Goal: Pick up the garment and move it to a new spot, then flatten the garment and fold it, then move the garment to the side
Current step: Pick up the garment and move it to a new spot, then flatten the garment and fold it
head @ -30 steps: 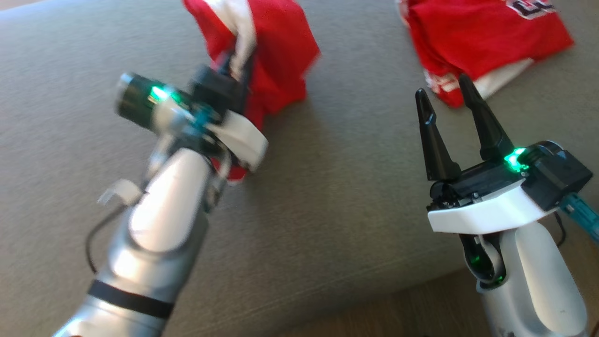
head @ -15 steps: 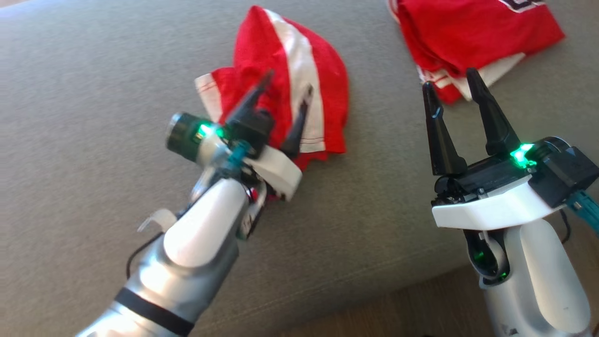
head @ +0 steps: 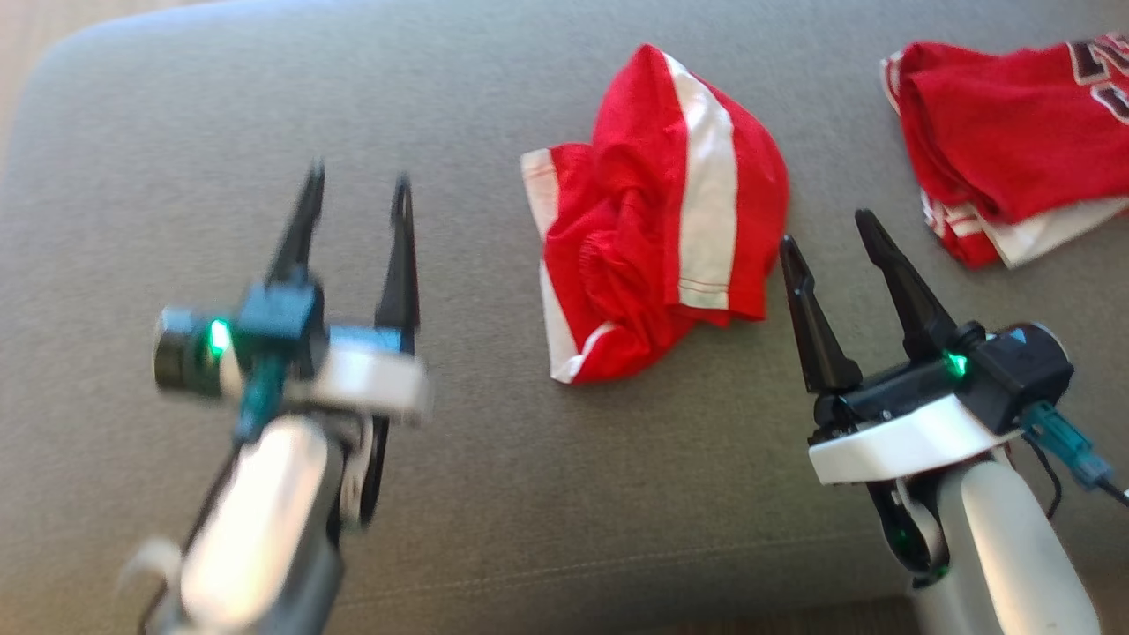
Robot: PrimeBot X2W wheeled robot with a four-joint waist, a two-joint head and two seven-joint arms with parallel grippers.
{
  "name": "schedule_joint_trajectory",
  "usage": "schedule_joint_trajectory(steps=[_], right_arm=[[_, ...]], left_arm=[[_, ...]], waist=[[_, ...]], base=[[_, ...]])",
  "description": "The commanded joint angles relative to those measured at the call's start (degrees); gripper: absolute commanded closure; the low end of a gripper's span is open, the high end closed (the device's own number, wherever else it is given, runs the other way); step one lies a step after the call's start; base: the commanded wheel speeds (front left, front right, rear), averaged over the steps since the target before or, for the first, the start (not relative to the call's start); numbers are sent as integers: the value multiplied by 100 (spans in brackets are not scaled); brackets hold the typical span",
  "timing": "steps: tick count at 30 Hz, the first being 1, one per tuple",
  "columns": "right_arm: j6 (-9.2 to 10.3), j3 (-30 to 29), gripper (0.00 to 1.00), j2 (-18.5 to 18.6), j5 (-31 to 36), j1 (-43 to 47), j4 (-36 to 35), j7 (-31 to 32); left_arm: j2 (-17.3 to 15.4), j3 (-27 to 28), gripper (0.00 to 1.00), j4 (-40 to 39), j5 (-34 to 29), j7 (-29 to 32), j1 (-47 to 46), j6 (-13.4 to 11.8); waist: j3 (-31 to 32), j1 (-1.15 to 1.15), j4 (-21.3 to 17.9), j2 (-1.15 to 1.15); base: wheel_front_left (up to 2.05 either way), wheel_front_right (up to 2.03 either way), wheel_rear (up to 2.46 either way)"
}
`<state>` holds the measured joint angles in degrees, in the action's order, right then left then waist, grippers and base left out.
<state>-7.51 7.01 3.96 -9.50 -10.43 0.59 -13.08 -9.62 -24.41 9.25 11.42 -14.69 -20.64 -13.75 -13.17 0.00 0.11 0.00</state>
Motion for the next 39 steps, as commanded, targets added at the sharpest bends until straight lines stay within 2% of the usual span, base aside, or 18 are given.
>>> schedule_joint_trajectory(steps=[1,5,9,18,28,33,34,35,36,37,39], right_arm=[[2,87,0,27,-6,-28,-166,4],[2,68,0,8,-32,70,-62,-2],[2,88,0,15,1,121,32,33],[2,194,0,130,38,-68,867,331],[2,235,0,206,259,-624,2018,169],[2,78,0,152,303,-770,2344,23],[2,45,29,152,310,-788,2404,9],[2,45,29,152,310,-788,2404,9],[2,8,84,155,318,-807,2456,-4],[2,-30,100,159,325,-827,2497,-17],[2,-126,100,157,349,-873,2546,-46]], left_arm=[[-113,273,0,-275,-59,-29,-33,-45],[99,672,0,-543,15,-29,604,-99],[255,830,0,-599,-80,-30,808,93],[495,899,0,-505,-336,-30,786,428],[638,772,0,-435,-455,-30,713,637],[662,752,0,-419,-431,-30,716,619],[664,755,0,-420,-417,-30,718,615],[664,755,0,-420,-417,-30,718,615],[666,753,0,-421,-404,-30,716,616],[668,750,0,-423,-393,-30,713,618],[670,762,0,-436,-379,-30,705,612]], waist=[[143,0,151,0],[226,0,289,0],[259,0,441,0],[98,0,738,0],[-114,0,1052,0],[-119,0,1130,0],[-119,0,1138,0],[-119,0,1138,0],[-118,0,1147,0],[-113,0,1154,0],[-100,0,1156,0]], base=[[0,0,0],[0,0,0],[0,0,0],[0,0,0],[0,0,0],[0,0,0],[0,0,0],[0,0,0],[0,0,0],[0,0,0],[0,0,0]])
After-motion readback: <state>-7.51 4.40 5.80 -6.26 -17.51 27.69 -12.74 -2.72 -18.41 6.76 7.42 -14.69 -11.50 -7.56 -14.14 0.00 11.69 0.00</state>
